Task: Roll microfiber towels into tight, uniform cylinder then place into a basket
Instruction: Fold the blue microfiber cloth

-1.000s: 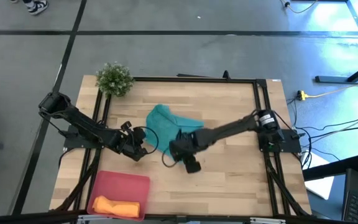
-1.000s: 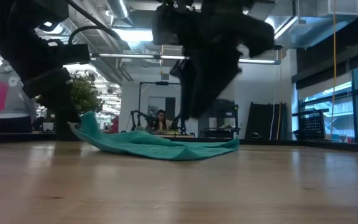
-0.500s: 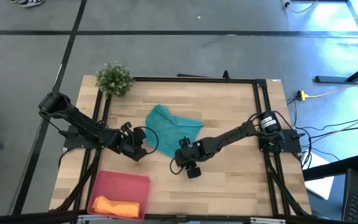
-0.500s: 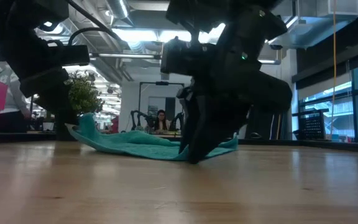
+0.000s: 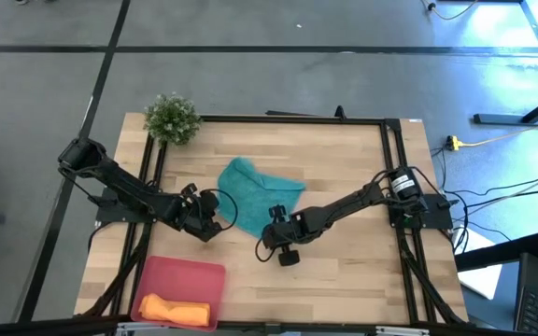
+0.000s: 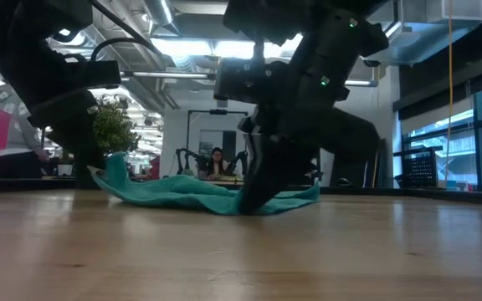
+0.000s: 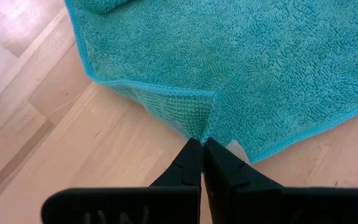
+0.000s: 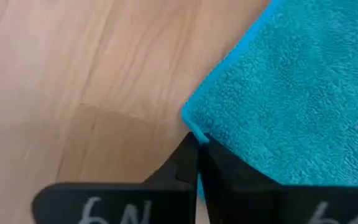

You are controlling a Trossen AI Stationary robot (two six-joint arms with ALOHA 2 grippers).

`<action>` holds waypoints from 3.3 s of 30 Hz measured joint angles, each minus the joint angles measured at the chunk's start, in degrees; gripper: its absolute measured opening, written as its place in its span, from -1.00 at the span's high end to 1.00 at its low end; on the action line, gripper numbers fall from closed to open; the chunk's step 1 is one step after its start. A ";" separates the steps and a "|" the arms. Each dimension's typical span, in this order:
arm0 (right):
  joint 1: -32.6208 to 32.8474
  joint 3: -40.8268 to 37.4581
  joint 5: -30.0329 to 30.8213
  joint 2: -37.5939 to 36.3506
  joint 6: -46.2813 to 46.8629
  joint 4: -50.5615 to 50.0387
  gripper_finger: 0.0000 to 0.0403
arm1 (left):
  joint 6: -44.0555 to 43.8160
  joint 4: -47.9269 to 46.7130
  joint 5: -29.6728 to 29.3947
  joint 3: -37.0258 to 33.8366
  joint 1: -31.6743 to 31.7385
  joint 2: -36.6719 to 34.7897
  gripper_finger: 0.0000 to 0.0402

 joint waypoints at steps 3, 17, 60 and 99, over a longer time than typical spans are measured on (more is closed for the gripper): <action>0.02 0.00 1.41 0.06 1.34 0.25 0.96 | -0.01 -0.01 0.00 0.00 0.00 0.00 1.00; 1.19 4.24 10.28 -4.93 1.50 -8.02 0.98 | 7.38 -2.39 1.25 7.13 0.00 -0.07 1.00; -14.11 10.36 29.19 -32.42 -4.91 -24.66 0.98 | 30.26 -47.98 -3.44 49.13 18.98 -0.07 1.00; 0.12 -11.37 11.15 -32.02 18.10 -18.63 0.97 | 17.65 -22.95 10.09 23.25 7.04 -0.07 1.00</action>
